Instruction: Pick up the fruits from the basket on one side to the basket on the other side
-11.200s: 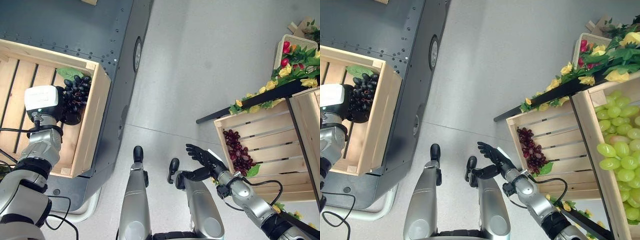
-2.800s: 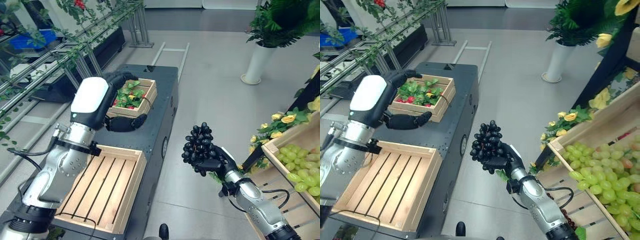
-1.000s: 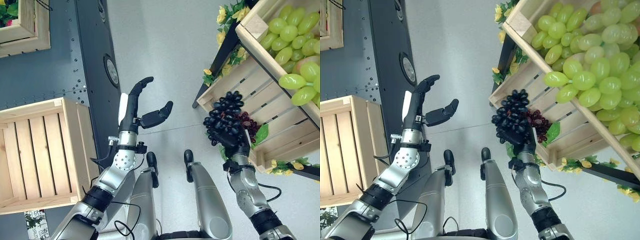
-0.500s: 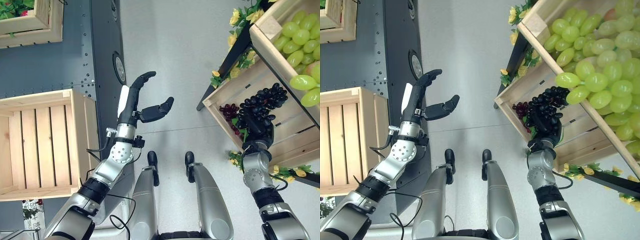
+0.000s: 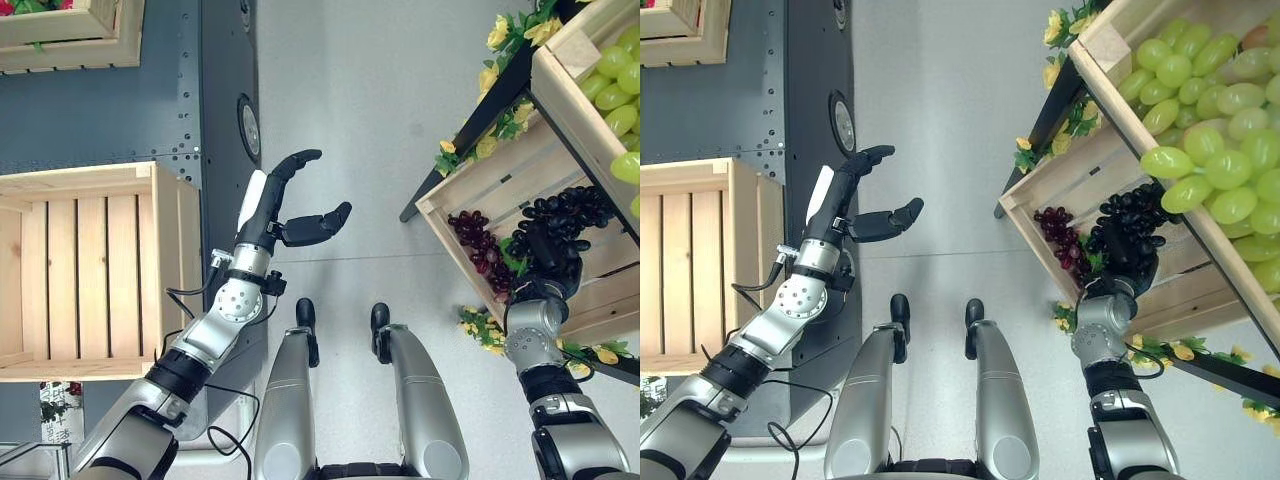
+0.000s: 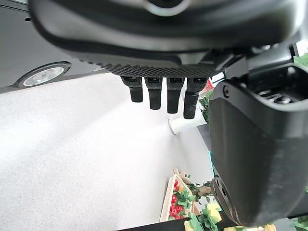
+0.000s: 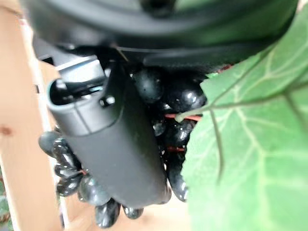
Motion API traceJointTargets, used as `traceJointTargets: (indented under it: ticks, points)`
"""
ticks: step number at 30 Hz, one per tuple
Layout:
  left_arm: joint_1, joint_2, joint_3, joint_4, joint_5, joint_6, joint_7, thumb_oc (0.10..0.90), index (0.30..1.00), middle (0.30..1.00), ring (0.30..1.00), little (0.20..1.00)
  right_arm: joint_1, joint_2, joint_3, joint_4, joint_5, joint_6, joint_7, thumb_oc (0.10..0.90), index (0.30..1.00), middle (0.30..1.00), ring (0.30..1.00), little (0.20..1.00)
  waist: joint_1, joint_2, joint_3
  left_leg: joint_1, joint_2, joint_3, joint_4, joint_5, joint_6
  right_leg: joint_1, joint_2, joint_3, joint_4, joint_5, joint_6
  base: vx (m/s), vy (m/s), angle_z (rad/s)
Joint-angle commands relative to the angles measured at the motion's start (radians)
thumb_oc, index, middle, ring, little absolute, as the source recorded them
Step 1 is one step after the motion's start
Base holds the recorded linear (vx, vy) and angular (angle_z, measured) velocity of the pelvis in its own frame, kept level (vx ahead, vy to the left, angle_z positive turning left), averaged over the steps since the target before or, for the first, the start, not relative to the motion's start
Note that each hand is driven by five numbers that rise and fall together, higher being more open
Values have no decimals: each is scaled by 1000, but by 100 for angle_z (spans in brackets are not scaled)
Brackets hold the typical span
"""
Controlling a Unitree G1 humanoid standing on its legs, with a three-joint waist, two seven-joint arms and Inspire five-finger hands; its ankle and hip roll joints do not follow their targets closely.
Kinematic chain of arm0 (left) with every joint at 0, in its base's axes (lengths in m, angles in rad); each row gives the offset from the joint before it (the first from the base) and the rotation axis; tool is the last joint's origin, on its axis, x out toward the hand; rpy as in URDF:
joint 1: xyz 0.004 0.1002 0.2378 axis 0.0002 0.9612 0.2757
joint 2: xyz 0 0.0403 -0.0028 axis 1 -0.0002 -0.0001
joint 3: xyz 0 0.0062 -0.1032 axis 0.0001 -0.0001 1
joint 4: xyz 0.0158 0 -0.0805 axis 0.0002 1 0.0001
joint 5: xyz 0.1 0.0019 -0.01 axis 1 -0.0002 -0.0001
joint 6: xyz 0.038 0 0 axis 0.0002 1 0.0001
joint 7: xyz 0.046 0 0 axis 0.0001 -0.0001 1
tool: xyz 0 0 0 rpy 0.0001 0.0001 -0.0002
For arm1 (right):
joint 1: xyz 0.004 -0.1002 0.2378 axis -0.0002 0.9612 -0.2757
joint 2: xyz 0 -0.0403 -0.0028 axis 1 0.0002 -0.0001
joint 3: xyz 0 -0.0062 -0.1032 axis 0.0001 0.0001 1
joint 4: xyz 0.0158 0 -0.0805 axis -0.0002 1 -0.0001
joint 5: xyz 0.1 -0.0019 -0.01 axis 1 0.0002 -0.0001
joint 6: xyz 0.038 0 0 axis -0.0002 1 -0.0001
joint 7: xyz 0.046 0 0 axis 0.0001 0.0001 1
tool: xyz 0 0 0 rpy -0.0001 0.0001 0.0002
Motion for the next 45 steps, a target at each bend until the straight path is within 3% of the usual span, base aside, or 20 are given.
traceJointTargets:
  ticks: [1,8,14,22,24,25,28,32,33,34,35,37,44,45]
  points:
    - [-89,7,6,-109,0,-47,24,800,900,900,900,900,-74,-165,-53,-65,-331,-79,-261,800,900,900,900,900,-12,-11,-14,-64,-78,99,73,-51,72,91,13,-71,-150,113,-1,0,0,0]
    - [-77,5,6,-126,-1,-66,19,800,900,900,900,900,-85,-203,-37,-93,-427,-54,-321,800,900,900,900,900,-16,-6,-14,-50,-78,106,56,-51,75,101,12,-65,-163,113,-2,0,0,0]
    - [-56,-6,16,-138,21,-60,13,800,900,900,900,900,-61,-197,-43,-259,-586,-61,-394,800,900,900,900,900,-28,-11,-14,-40,-78,112,53,-60,79,108,17,-57,-162,105,-3,0,0,0]
    - [-45,-39,34,-128,43,-63,20,800,900,900,900,900,-1,-136,-56,-466,-667,-97,-352,800,900,900,900,900,-54,-12,-14,-31,-76,122,39,-63,79,105,20,-40,-170,103,1,5,38,-2]
    - [-37,-47,39,-123,52,-71,29,800,900,900,900,900,19,-111,-53,-508,-660,-112,-305,800,900,900,900,900,-60,-12,-14,-28,-75,125,35,-62,78,105,20,-35,-174,103,1,-11,59,-2]
    - [-27,-63,45,-125,66,-68,42,800,900,900,900,900,45,-71,-35,-566,-640,-125,-211,800,900,900,900,900,-68,-10,-14,-25,-75,128,27,-56,77,108,22,-31,-183,103,0,-7,72,-3]
    - [-10,-79,56,-121,80,-74,52,800,900,900,900,900,80,-34,-15,-621,-623,-122,-96,800,900,900,900,900,-73,-12,-14,-13,-75,132,19,-51,76,118,23,-27,-193,103,-1,-4,52,-6]
    - [24,-100,87,-109,103,-93,65,800,900,900,900,900,138,0,33,-652,-514,-71,183,800,900,900,900,900,-73,-19,-14,12,-69,134,6,-34,68,151,23,-31,-214,102,-2,4,52,-7]
    - [25,-100,87,-109,103,-93,65,800,900,900,900,900,138,0,33,-652,-512,-72,186,800,900,900,900,900,-73,-19,-14,13,-70,134,4,-34,68,152,23,-31,-215,102,-2,18,52,5]
    - [46,-103,104,-103,99,-102,55,800,900,900,900,900,169,12,54,-646,-463,-49,302,800,900,900,900,900,-67,-26,-14,39,-66,134,-11,-25,66,191,22,-35,-239,104,-3,19,33,4]
    - [49,-103,105,-103,98,-102,54,800,900,900,900,900,172,12,55,-644,-457,-47,314,800,900,900,900,900,-67,-26,-14,44,-67,134,-15,-24,65,196,22,-35,-243,105,-3,44,42,5]
    - [84,-103,124,-103,78,-115,23,800,900,900,900,900,211,22,78,-623,-392,-44,438,800,900,900,900,900,-52,-34,-14,91,-65,135,-47,-17,62,261,18,-47,-287,110,-3,36,22,3]
    - [159,-100,160,-82,-55,-145,-91,800,900,900,900,900,262,22,126,-562,-295,32,645,800,900,900,900,900,-11,-51,-14,259,-83,116,-178,10,52,442,18,-52,-409,126,6,21,42,6]
    - [203,-113,174,-78,-110,-143,-149,800,900,900,900,900,292,20,133,-539,-283,42,687,800,900,900,900,900,0,-53,-49,299,-88,103,-234,27,48,480,20,-49,-452,134,10,86,54,4]
